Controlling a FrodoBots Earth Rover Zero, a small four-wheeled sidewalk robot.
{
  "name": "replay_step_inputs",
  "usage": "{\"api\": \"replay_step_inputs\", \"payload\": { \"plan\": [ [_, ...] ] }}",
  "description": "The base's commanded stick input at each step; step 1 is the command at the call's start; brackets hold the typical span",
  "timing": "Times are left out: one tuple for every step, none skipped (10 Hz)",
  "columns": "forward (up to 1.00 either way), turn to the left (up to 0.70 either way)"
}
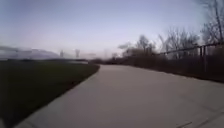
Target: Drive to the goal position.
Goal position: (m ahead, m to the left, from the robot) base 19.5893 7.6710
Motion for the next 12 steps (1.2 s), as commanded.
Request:
{"api": "replay_step_inputs", "payload": {
  "plan": [
    [1.00, 0.00],
    [1.00, 0.00],
    [1.00, 0.00],
    [1.00, 0.00],
    [1.00, 0.00],
    [1.00, 0.00],
    [1.00, 0.00],
    [1.00, 0.00],
    [1.00, 0.02],
    [1.00, 0.02],
    [1.00, 0.02],
    [1.00, 0.02]
  ]
}}
